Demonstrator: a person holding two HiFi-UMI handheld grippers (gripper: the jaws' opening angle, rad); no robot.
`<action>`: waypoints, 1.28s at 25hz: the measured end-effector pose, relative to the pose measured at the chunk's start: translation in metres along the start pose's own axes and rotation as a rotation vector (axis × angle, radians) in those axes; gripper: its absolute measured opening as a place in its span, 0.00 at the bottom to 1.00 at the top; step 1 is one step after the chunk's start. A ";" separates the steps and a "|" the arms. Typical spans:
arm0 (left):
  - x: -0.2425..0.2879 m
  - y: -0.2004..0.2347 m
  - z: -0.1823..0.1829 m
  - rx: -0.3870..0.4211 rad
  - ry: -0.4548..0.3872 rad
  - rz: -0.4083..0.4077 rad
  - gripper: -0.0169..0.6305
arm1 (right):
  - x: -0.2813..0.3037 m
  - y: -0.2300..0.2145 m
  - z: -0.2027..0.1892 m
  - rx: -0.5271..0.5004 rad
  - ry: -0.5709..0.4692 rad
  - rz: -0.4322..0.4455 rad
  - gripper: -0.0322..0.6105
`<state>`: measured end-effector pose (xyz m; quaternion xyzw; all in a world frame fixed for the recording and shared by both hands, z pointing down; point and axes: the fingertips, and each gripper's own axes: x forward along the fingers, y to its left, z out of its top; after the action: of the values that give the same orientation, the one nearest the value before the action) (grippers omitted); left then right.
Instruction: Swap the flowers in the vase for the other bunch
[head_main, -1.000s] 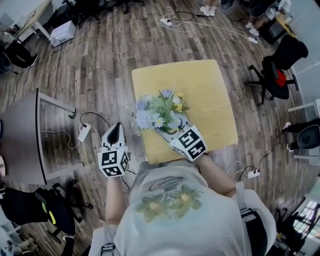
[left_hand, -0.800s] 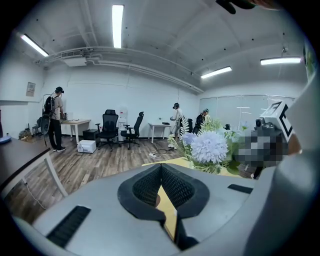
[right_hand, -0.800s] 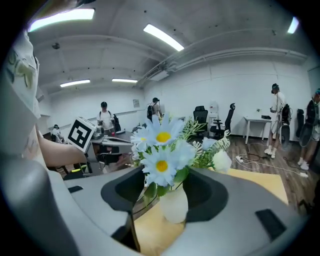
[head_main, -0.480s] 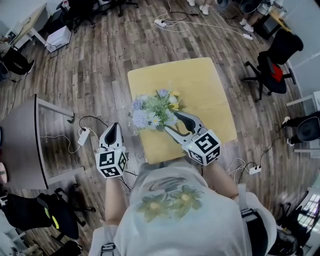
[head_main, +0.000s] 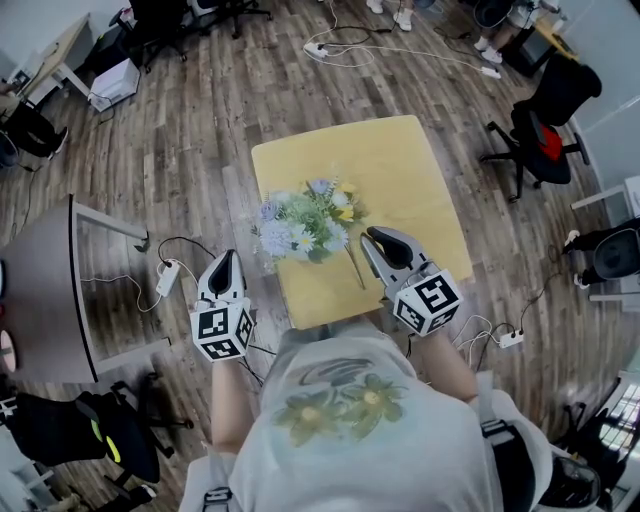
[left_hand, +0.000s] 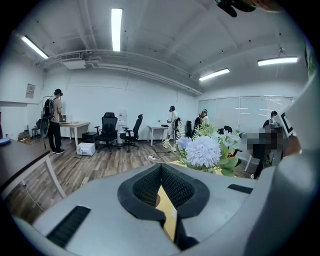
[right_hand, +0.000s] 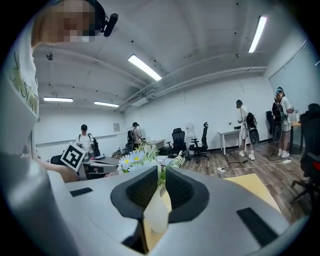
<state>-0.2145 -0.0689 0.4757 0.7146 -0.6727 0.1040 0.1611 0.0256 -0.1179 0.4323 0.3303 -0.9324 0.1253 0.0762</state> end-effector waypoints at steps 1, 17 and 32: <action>-0.001 -0.001 0.000 0.001 0.000 -0.001 0.05 | -0.002 -0.001 0.000 0.008 -0.006 -0.005 0.16; -0.003 -0.025 -0.002 0.010 -0.002 -0.023 0.05 | -0.007 0.001 -0.014 -0.001 0.001 -0.024 0.11; -0.010 -0.022 -0.004 0.006 -0.002 -0.001 0.05 | -0.002 0.003 -0.016 0.000 0.013 -0.010 0.11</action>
<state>-0.1930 -0.0574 0.4738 0.7155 -0.6723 0.1053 0.1581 0.0258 -0.1097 0.4468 0.3341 -0.9302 0.1273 0.0830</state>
